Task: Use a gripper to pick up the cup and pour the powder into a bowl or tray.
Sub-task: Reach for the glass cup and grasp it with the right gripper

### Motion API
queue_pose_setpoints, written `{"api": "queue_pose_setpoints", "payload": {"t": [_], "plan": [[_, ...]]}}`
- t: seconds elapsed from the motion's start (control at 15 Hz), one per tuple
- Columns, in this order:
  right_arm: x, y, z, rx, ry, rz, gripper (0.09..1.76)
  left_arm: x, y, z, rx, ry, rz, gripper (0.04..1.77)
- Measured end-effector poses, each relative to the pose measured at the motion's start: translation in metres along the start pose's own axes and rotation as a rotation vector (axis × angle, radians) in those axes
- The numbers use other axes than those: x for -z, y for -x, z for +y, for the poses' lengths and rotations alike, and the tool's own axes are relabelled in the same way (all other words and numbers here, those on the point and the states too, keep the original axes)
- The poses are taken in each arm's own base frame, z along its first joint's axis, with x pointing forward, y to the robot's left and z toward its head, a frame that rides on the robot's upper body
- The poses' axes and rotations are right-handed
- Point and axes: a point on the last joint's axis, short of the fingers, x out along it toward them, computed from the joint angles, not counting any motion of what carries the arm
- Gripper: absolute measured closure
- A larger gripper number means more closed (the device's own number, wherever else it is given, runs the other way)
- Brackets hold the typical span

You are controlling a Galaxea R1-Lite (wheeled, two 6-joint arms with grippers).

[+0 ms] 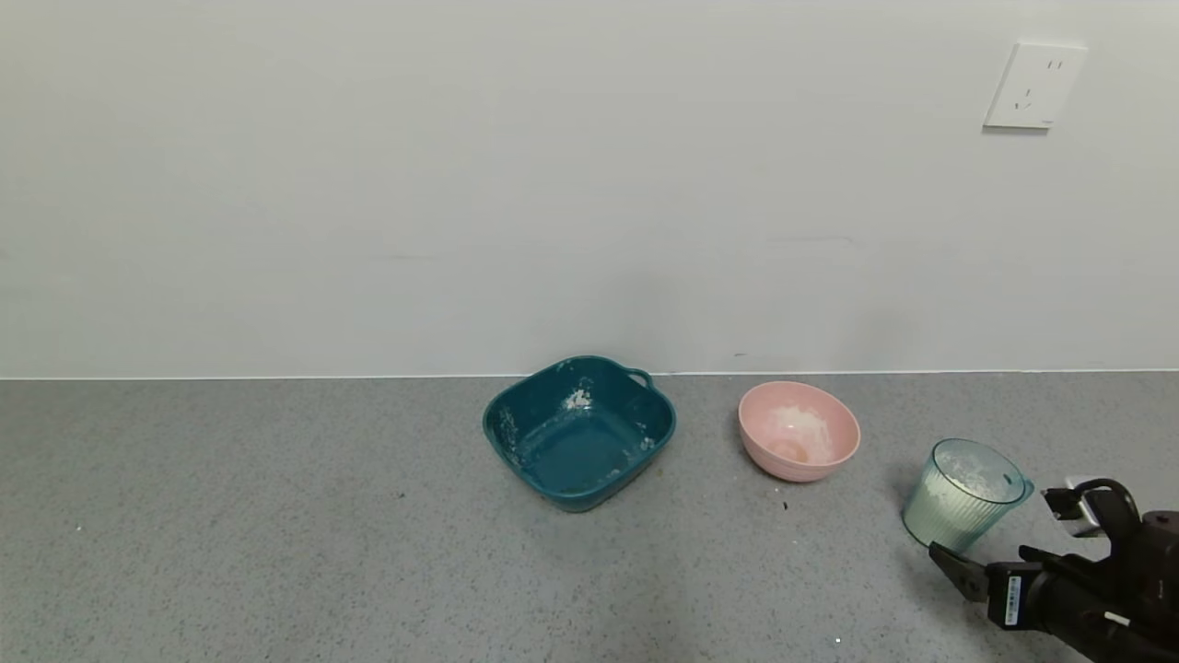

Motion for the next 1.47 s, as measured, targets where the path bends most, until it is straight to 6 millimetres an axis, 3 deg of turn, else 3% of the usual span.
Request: {"api": "queue_pose_setpoints", "payload": {"t": [0.53,1.47], "plan": [[0.006,-0.029,-0.004,0.012,0.034,-0.035,0.14,0.000,0.000,0.000,0.000,0.000,0.000,0.09],[-0.014,-0.048,-0.010,0.031,0.063,-0.137,0.14,0.000,0.000,0.000,0.000,0.000,0.000,0.09]]}}
